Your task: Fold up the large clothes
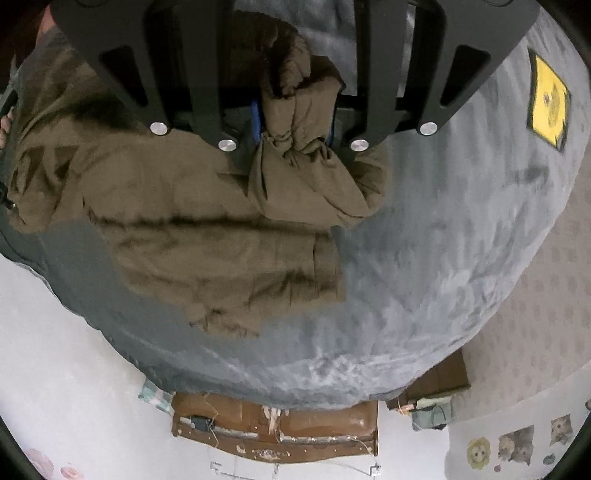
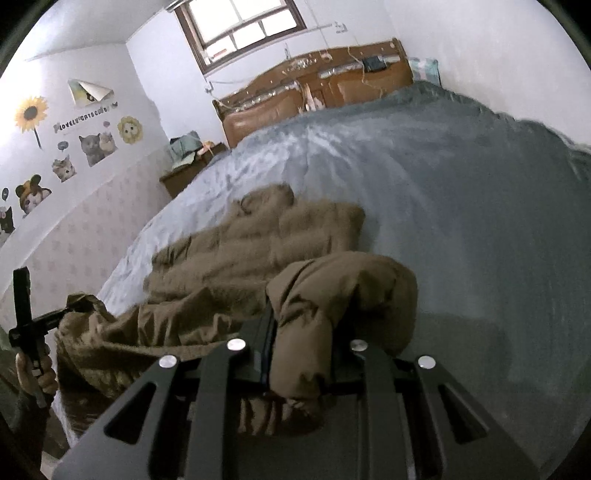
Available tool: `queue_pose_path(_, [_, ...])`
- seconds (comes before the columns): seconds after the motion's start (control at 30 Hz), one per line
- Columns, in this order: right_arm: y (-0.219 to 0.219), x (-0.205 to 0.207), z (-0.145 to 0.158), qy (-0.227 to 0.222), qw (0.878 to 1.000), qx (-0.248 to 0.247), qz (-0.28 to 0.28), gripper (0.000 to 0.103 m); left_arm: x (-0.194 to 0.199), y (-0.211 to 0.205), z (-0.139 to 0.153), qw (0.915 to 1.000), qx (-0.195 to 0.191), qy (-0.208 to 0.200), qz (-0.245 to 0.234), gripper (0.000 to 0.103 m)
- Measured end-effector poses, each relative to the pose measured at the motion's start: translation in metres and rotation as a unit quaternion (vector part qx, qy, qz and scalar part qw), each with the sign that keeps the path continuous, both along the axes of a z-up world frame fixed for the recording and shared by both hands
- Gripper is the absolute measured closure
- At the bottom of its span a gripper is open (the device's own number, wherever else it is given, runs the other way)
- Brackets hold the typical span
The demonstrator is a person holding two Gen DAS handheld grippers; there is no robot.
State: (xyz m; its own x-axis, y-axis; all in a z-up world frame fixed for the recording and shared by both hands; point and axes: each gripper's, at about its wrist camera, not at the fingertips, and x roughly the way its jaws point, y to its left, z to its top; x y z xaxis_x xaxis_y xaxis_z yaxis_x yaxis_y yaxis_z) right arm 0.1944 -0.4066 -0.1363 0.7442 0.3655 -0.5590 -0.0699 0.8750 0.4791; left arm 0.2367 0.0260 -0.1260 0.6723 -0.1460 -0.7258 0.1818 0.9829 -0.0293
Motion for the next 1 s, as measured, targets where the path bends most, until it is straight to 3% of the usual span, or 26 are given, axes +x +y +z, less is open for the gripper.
queue_pose_path(0.33, [-0.01, 0.128, 0.066, -0.042, 0.998, 0.019, -0.038, 0.082, 0.112, -0.036, 0.069, 0.9986, 0.017, -0.048, 0.016, 0.08])
queue_pose_path(0.47, [-0.008, 0.19, 0.082, -0.04, 0.998, 0.004, -0.047, 0.082, 0.169, -0.048, 0.075, 0.9981, 0.034, -0.045, 0.025, 0.079])
queue_pose_path(0.57, [0.001, 0.234, 0.072, -0.022, 0.999, -0.021, -0.041, 0.082, 0.217, -0.055, 0.055, 0.9982, 0.043, -0.019, 0.036, 0.079])
queue_pose_path(0.73, [0.021, 0.293, 0.016, 0.043, 0.996, -0.071, -0.016, 0.082, 0.277, -0.061, -0.019, 0.9943, 0.072, 0.057, 0.054, 0.079])
queue_pose_path(0.83, [0.026, 0.312, -0.023, 0.085, 0.992, -0.087, -0.01, 0.082, 0.293, -0.059, -0.048, 0.9913, 0.084, 0.082, 0.059, 0.077])
queue_pose_path(0.9, [0.027, 0.317, -0.042, 0.103, 0.991, -0.085, -0.007, 0.082, 0.296, -0.058, -0.053, 0.9911, 0.083, 0.086, 0.059, 0.076])
queue_pose_path(1.0, [0.029, 0.314, -0.048, 0.103, 0.991, -0.085, -0.007, 0.082, 0.296, -0.058, -0.05, 0.9912, 0.082, 0.085, 0.058, 0.075])
